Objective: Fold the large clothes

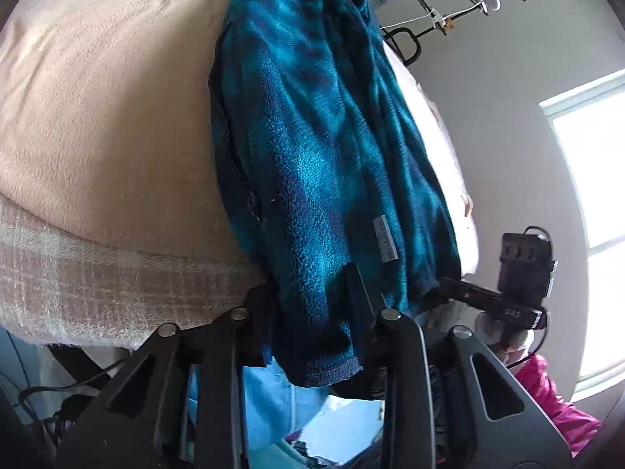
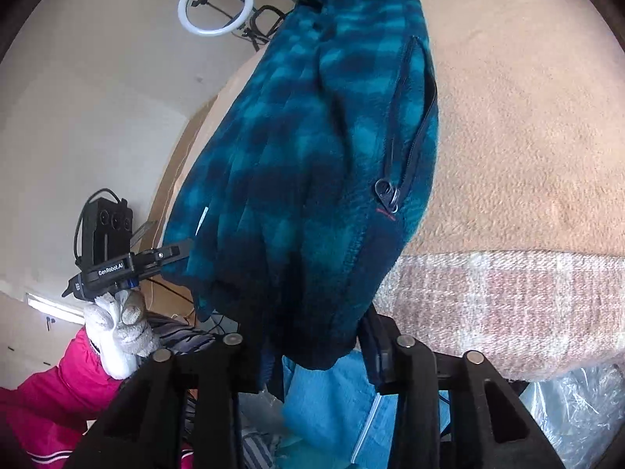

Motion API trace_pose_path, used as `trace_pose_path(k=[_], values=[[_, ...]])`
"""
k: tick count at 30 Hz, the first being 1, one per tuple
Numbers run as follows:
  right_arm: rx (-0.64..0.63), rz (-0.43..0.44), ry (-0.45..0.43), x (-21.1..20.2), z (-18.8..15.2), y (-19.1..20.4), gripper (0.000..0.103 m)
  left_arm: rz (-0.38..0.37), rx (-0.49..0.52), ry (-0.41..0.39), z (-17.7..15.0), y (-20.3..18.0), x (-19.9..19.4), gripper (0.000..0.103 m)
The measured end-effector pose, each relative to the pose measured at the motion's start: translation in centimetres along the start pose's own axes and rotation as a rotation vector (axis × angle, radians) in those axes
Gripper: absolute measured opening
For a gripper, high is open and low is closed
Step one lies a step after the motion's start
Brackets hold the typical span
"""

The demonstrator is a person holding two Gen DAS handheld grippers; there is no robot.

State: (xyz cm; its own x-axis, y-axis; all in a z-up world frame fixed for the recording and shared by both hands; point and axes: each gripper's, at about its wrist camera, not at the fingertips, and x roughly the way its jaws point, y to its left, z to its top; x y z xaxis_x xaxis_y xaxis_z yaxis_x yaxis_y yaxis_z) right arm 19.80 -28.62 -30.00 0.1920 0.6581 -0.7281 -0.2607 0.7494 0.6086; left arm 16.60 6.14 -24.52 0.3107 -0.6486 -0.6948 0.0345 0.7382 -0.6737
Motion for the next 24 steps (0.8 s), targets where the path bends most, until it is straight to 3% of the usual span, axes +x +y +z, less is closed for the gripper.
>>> trace_pose_path(k=[4,9,13,20,24], values=[[0.036,0.088,-0.022,-1.1,0.6,0.1,0.021,-0.067,-0.011,-0.018,0.7,-1.3,-2.1,0.024],[0.127,0.19,-0.077,-2.9,2.0,0.2,0.02,-0.182,-0.081,-0.014,2.4,-1.4,-3.8,0.024],[0.188,0.238,-0.133,-3.9,3.6,0.5,0.02,-0.192,-0.108,-0.023,4.4,-1.9,-3.8,0.024],[0.231,0.2,-0.227,-5.2,8.1,1.4,0.02,-0.187,-0.115,-0.086,8.5,-2.9,-4.7,0.024],[0.18,0.116,-0.262,-6.4,11.1,1.8,0.02,-0.178,-0.137,-0.116,11.6,-2.9,-4.1,0.023]])
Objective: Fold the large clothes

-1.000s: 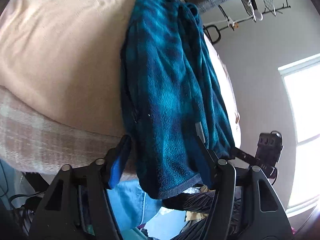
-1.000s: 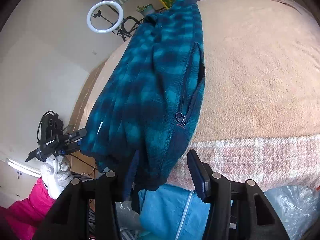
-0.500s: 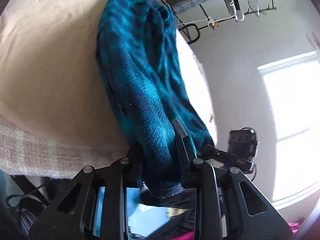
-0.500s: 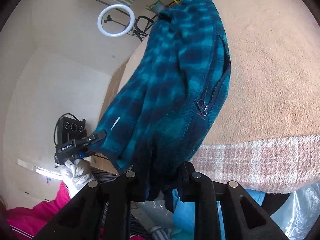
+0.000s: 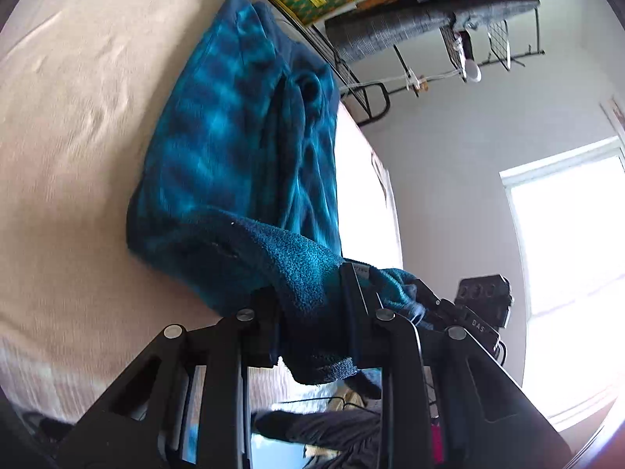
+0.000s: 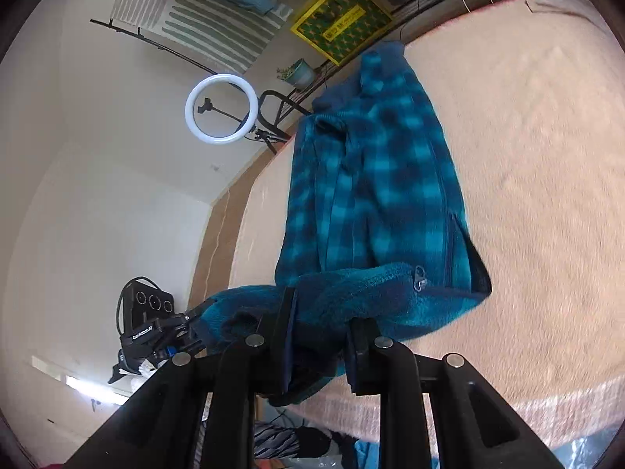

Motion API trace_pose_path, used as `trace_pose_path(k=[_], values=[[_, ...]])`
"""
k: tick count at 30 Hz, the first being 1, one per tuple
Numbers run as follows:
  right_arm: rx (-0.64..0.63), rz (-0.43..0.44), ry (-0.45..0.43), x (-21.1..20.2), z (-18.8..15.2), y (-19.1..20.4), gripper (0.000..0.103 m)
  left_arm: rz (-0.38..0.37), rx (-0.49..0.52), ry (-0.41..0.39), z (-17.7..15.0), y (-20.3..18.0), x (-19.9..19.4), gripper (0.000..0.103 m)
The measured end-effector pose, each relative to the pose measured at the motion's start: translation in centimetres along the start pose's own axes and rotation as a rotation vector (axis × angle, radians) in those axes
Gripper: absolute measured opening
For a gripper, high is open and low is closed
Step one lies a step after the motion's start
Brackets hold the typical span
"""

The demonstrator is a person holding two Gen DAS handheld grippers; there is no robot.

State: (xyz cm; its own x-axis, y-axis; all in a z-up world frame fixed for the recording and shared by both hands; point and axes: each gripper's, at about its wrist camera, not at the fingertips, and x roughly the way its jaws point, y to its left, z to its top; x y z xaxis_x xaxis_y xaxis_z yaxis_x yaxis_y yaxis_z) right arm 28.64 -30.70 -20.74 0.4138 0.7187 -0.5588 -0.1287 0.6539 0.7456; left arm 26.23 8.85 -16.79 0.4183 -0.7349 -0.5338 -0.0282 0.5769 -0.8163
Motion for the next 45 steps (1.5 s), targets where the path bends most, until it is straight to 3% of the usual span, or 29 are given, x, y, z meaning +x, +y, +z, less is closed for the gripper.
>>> trace_pose_path(k=[10,20,23,29,31,33,36,45], values=[[0.098,-0.05,-0.063,4.8,6.4,-2.6,0.02,0.055,-0.079,-0.018,6.0,2.4,3.8,0.024],[0.106,-0.112,-0.022,8.7,8.7,-4.0,0.02,0.109,-0.111,0.006,8.1,4.4,6.9,0.024],[0.104,-0.12,-0.017,9.2,9.1,-4.2,0.02,0.072,-0.157,0.016,8.5,5.1,6.9,0.026],[0.096,-0.082,-0.017,8.7,9.3,-4.4,0.029,0.037,-0.187,0.037,8.9,5.3,6.5,0.032],[0.092,-0.072,-0.046,7.8,9.5,-4.5,0.046,0.015,-0.186,0.036,8.9,5.1,6.3,0.038],[0.087,-0.069,-0.084,6.7,9.7,-4.5,0.055,0.001,-0.186,0.025,8.9,5.1,5.9,0.045],[0.061,-0.06,-0.107,5.1,10.1,-4.6,0.055,0.0,-0.167,0.019,9.0,4.6,5.4,0.048],[-0.098,-0.192,-0.066,5.3,8.7,-4.1,0.053,-0.025,-0.162,0.034,9.3,4.5,5.4,0.055]])
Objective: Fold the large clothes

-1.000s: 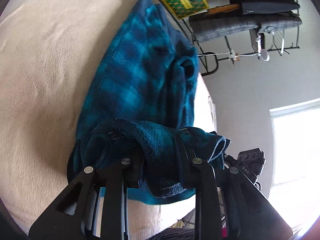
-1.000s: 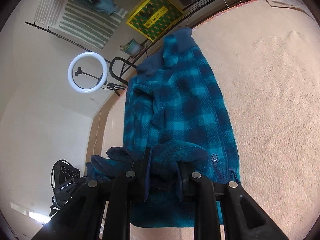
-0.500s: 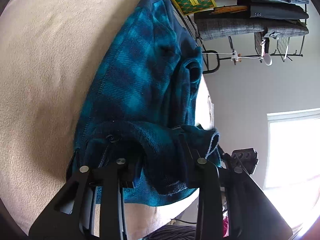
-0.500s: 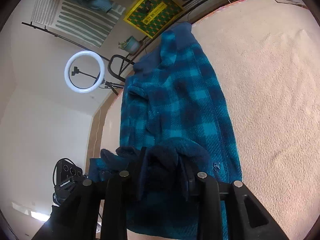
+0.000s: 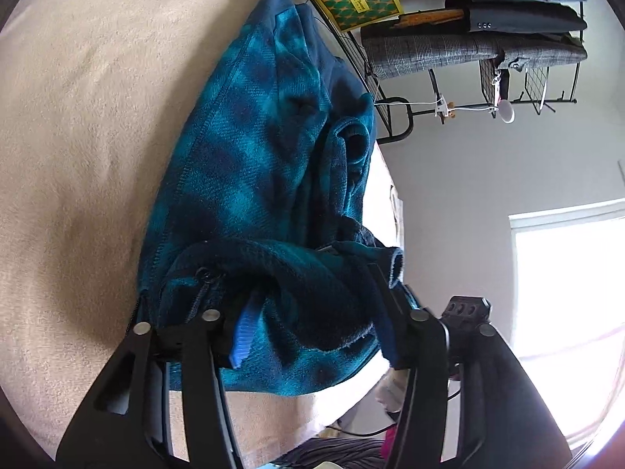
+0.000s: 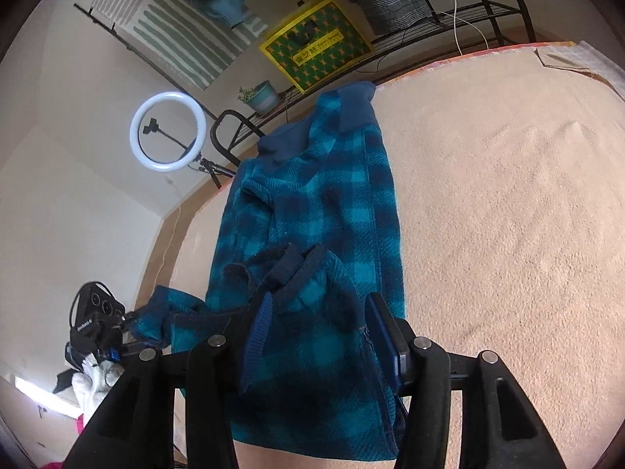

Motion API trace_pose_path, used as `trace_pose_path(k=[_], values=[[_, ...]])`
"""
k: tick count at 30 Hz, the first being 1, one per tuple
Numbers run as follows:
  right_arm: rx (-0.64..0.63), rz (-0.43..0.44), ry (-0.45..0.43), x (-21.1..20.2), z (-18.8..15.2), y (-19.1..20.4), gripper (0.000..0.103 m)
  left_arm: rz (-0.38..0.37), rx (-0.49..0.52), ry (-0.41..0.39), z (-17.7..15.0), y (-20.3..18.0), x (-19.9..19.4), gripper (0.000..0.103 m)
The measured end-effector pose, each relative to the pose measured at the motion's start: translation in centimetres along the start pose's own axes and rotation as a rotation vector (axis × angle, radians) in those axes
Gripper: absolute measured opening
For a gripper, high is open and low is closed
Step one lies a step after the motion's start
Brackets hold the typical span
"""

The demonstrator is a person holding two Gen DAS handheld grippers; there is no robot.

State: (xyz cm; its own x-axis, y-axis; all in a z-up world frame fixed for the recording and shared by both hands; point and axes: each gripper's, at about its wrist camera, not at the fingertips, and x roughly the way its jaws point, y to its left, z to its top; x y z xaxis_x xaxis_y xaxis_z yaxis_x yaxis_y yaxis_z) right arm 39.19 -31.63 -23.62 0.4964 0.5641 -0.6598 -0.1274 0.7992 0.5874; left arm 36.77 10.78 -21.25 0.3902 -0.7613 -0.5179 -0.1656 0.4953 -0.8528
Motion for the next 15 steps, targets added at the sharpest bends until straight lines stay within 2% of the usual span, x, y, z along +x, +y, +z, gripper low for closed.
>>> trace_pose_path(k=[4,6,8,11,15], values=[[-0.106,-0.051,0.043,1.2,-0.7,1.6,0.053,-0.085,-0.07,0.005,0.4,0.5,-0.2,0.063],[-0.118,-0.057,0.055,1.6,-1.0,2.0,0.053,-0.129,-0.099,-0.006,0.6,0.6,-0.9,0.064],[-0.126,-0.064,0.058,1.8,-1.0,2.1,0.053,-0.136,-0.083,-0.034,0.9,0.1,-2.0,0.065],[-0.13,-0.063,0.049,1.4,-0.9,2.0,0.053,-0.062,0.034,-0.081,1.2,-1.3,-4.0,0.067],[-0.15,-0.069,0.035,0.9,-0.7,1.9,0.053,0.226,0.328,-0.154,0.5,-3.6,-4.4,0.067]])
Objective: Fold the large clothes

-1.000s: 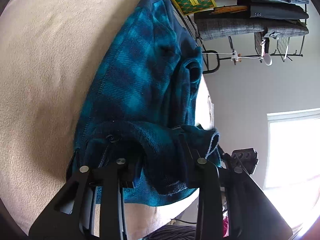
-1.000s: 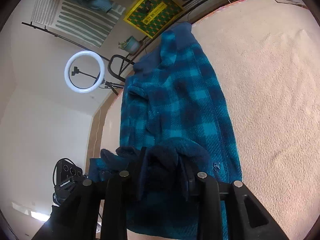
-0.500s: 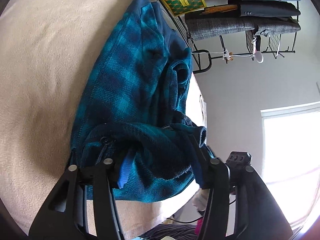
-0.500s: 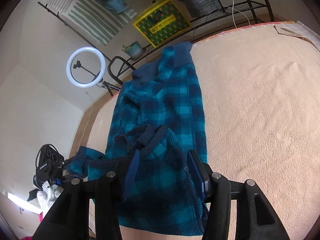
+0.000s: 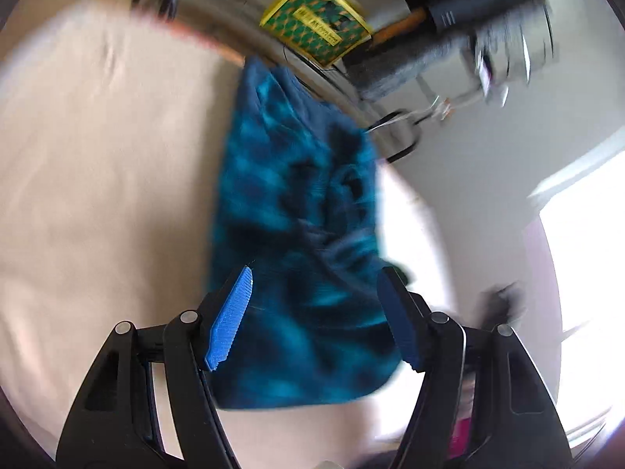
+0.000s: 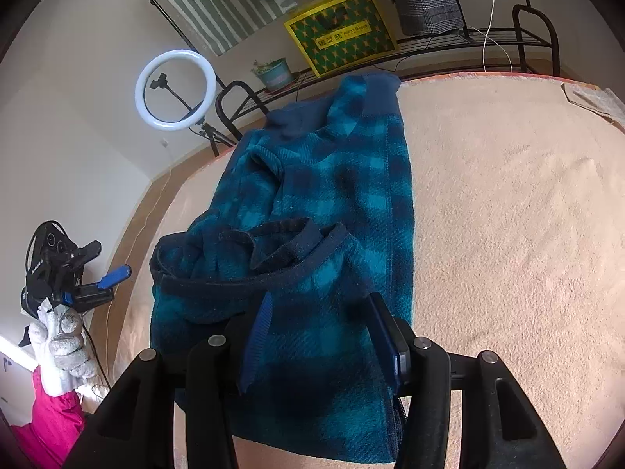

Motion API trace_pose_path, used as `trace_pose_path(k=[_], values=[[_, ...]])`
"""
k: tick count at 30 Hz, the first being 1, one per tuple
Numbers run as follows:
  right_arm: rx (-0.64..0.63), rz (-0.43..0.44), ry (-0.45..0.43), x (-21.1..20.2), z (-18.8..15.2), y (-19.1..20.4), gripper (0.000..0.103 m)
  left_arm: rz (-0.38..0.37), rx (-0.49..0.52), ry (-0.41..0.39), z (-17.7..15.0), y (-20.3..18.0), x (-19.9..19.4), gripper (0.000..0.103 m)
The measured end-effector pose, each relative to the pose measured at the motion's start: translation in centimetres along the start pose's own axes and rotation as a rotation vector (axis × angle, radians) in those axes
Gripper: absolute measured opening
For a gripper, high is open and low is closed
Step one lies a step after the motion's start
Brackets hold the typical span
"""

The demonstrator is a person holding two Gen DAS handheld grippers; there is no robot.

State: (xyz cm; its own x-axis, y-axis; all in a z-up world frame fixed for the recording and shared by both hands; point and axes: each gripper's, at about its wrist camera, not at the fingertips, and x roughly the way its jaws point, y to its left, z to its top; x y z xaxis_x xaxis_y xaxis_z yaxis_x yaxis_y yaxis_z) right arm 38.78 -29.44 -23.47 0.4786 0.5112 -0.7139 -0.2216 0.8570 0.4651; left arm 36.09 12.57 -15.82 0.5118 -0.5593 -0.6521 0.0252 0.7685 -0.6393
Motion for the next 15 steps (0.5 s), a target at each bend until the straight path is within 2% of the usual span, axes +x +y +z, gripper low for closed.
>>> trace_pose_path(k=[1,5,8,11,14,15], values=[[-0.008,-0.007,-0.001,0.0,0.0,0.1,0.053,0.04,0.052,0.005,-0.3,-0.4,0.5,0.067],[-0.046,-0.015,0.003,0.6,0.0,0.7,0.053,0.076,0.123,0.041,-0.9,-0.6,3.2,0.067],[-0.082,-0.047,0.005,1.4,0.2,1.3,0.053,0.075,0.149,0.086,-0.8,-0.8,5.4,0.067],[-0.09,-0.049,0.005,1.8,0.6,1.3,0.053,0.03,0.12,0.122,-0.5,-0.4,6.7,0.067],[-0.092,-0.054,0.001,2.2,0.8,1.0,0.058,0.018,0.088,0.119,-0.2,0.0,7.3,0.057],[-0.091,-0.06,0.001,2.3,0.9,0.8,0.061,0.014,0.088,0.121,-0.2,0.1,7.5,0.05]])
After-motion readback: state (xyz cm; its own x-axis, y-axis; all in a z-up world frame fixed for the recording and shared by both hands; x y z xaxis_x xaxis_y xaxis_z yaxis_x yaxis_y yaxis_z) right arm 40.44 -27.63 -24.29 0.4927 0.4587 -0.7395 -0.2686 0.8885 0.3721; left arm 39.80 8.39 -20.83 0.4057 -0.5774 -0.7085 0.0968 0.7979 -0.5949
